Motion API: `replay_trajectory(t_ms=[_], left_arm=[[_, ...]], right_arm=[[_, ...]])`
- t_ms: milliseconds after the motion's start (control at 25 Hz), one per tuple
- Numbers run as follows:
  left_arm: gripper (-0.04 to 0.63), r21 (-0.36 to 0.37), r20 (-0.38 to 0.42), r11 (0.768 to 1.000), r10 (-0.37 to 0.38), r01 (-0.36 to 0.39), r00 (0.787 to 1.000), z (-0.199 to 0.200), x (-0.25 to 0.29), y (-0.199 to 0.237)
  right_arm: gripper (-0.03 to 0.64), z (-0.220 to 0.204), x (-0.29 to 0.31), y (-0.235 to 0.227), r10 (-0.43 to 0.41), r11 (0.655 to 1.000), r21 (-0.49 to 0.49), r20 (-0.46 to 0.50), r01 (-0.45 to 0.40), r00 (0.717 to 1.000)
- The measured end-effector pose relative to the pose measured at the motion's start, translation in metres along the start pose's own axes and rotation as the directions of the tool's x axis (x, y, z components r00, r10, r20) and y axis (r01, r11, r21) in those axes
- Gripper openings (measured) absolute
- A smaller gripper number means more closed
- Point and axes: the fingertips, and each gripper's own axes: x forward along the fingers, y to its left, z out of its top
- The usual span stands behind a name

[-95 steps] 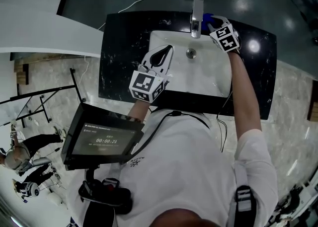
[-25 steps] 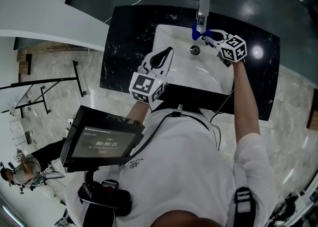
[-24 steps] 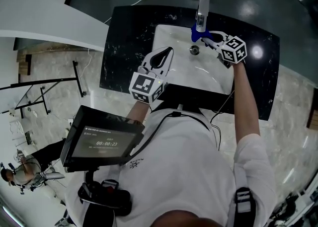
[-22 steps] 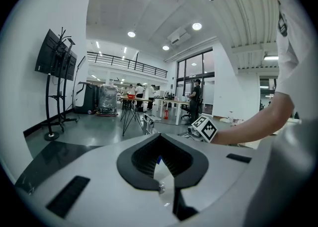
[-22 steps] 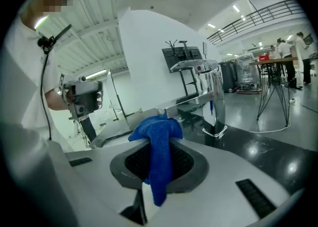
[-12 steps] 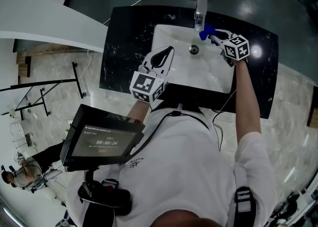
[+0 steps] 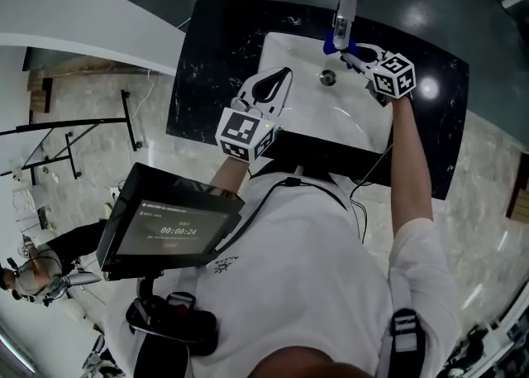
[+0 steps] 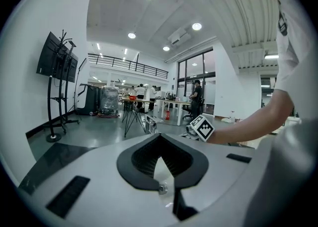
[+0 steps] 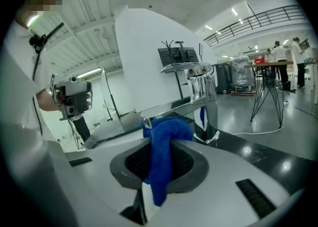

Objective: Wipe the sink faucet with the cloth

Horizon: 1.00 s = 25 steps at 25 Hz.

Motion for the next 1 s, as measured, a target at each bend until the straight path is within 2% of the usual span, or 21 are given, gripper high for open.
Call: replay_trajectory(t_ms=[160,520,800,1000], left_arm=[[0.002,0.008,0.005,0.999,-0.034,0.034,0.999,0.004,0.007,-0.007],[0.002,0.031,0.018,0.993,-0.112,0.111,0.994,0.012,0.013,-0.032],[0.002,0.073,0.008,0.972,-0.226,0.225,0.974,0.013,0.034,-0.075],[0.002,0.084,-0.008,0.94,-0.33,0.33,0.944,0.0,0.059,-0.114]], right_arm=[[0.055,-0.001,-0.008,0.023,0.047,0.999,-0.002,0.002,-0.047,0.999],[0.055,0.001,-0.038,0.06,0.004,1.0,-0.016,0.049,-0.004,0.999],[0.055,0.018,-0.103,0.089,-0.138,0.99,0.019,0.193,0.137,0.971],[0.055,-0.001,-0.148,0.086,-0.301,0.954,0.081,0.245,0.29,0.922]])
